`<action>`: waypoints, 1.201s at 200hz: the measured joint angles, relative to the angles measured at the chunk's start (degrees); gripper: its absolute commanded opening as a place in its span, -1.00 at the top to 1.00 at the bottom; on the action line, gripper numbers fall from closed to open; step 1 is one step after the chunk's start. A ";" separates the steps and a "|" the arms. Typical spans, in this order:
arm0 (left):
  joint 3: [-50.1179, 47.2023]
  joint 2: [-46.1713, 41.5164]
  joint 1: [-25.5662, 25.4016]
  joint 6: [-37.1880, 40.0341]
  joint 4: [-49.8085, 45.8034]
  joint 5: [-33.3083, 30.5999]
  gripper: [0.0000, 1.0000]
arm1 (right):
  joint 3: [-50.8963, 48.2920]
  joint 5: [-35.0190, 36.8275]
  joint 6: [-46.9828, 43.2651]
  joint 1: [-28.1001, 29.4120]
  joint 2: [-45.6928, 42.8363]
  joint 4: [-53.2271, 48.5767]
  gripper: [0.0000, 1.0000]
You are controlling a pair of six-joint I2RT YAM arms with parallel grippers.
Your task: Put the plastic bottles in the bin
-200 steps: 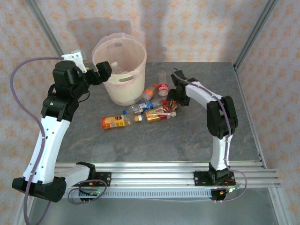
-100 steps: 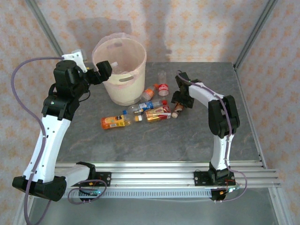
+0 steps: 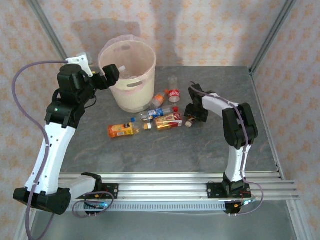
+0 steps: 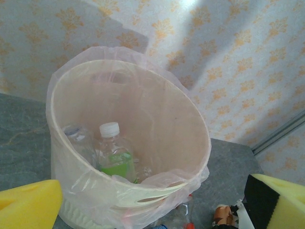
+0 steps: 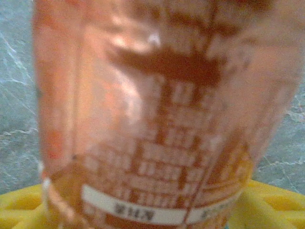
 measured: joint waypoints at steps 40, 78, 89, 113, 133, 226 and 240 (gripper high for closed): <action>0.00 1.22 0.00 -0.96 0.00 0.00 -1.00 | -1.92 0.57 0.02 0.00 -1.11 1.88 -0.37; 0.00 1.55 0.00 -1.70 -0.02 -0.02 -1.00 | -4.68 1.25 0.04 0.00 -2.69 4.59 -0.19; 0.00 1.55 0.00 -2.12 -0.02 -0.02 -1.00 | -5.75 1.62 -0.02 0.00 -3.39 5.31 -0.12; 0.00 1.66 0.00 -2.49 -0.02 -0.04 -1.00 | -7.93 1.88 0.04 0.00 -4.92 6.38 0.00; 0.02 1.77 0.00 -2.75 -0.02 -0.02 -1.00 | -9.64 2.08 -0.22 0.00 -6.32 6.43 0.09; 0.96 4.83 -2.51 -3.76 -0.04 0.17 -1.00 | -17.94 2.47 -6.54 0.35 -26.69 11.32 0.27; 1.66 6.03 -4.24 -3.76 -0.02 0.44 -1.00 | -18.14 1.75 -7.87 1.18 -30.38 12.63 0.27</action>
